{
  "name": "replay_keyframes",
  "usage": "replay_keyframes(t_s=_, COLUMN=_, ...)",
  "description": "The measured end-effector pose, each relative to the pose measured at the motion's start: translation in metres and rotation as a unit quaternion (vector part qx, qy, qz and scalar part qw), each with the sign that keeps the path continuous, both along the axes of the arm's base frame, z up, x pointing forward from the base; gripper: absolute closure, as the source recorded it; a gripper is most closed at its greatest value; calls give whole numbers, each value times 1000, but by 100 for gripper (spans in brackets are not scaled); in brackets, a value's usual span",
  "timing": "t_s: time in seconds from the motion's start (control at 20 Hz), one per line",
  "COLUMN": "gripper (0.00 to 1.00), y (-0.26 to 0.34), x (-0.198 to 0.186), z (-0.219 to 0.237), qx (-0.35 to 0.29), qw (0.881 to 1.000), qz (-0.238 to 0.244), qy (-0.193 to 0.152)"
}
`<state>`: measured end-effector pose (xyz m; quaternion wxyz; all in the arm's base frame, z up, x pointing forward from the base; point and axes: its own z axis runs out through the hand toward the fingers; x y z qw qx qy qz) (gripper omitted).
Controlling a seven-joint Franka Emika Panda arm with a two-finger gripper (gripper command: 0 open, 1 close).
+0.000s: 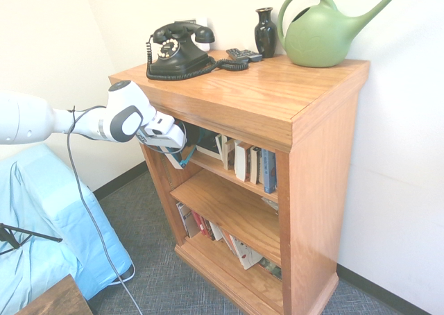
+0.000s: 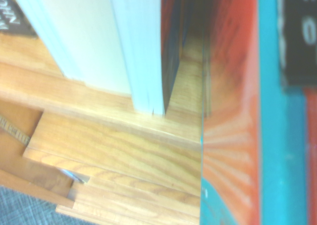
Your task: Organize the shelf
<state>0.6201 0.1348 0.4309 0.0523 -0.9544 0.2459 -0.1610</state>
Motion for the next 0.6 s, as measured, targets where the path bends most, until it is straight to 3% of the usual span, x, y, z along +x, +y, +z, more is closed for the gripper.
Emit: replay_keyframes(t_s=0.6, gripper=0, y=7, x=-8, z=0, qx=-4, qw=1000, qz=5, qy=-2)
